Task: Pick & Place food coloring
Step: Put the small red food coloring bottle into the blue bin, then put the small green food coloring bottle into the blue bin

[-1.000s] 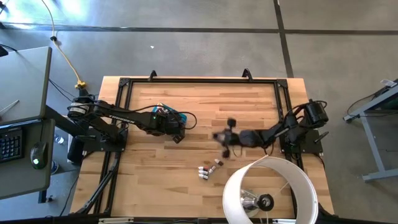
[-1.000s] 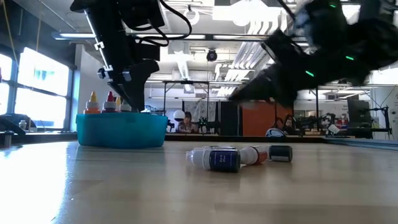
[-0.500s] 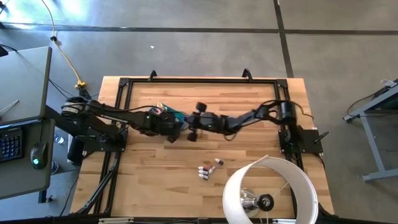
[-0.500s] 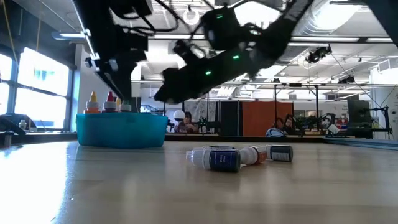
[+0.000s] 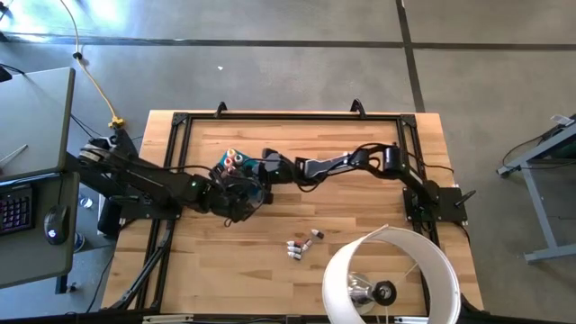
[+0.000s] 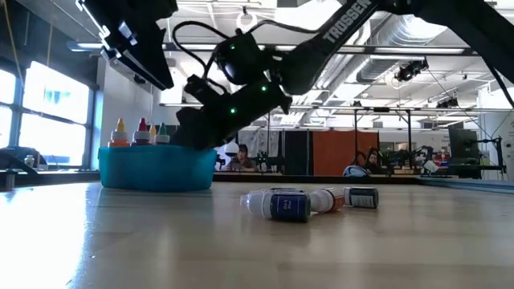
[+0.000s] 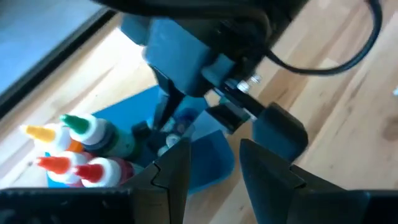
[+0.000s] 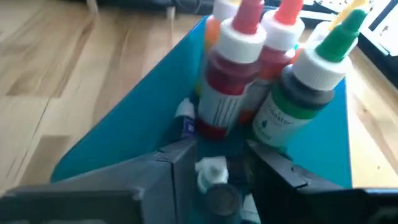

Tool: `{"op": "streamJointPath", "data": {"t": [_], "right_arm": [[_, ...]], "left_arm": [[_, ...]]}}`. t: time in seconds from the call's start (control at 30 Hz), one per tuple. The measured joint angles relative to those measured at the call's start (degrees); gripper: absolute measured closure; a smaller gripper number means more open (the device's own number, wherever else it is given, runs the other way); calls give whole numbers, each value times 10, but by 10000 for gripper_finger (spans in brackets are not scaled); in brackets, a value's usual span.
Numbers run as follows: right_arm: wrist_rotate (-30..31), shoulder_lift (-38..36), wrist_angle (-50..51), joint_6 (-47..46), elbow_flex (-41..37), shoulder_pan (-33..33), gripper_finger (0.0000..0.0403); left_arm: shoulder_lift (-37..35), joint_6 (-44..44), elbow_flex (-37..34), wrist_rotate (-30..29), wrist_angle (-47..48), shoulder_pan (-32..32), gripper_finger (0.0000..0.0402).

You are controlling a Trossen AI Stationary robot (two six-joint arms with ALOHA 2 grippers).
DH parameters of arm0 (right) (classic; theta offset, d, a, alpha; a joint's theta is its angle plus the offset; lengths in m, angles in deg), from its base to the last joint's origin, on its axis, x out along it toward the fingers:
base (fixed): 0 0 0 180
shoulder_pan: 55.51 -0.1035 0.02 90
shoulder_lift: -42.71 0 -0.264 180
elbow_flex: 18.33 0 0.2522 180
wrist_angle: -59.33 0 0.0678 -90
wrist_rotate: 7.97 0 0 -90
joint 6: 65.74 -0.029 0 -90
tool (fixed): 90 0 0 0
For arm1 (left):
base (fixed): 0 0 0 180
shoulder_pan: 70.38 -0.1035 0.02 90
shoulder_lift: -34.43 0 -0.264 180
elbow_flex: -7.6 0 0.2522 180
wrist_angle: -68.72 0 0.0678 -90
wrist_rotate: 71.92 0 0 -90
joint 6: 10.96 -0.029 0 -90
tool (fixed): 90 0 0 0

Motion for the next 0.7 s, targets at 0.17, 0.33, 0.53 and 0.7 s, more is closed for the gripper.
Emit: {"op": "streamJointPath", "data": {"t": [0.17,0.33,0.53,0.7], "right_arm": [[6,-53,106,54,4,-27,247],[102,-141,267,114,4,-85,249],[177,-251,572,26,2,-147,268],[134,-328,669,-154,-91,-193,274]], "left_arm": [[10,0,0,20,-34,14,266],[19,0,0,18,-73,46,266],[23,30,-1,10,-92,87,266],[34,64,0,-5,-92,117,266]]}}
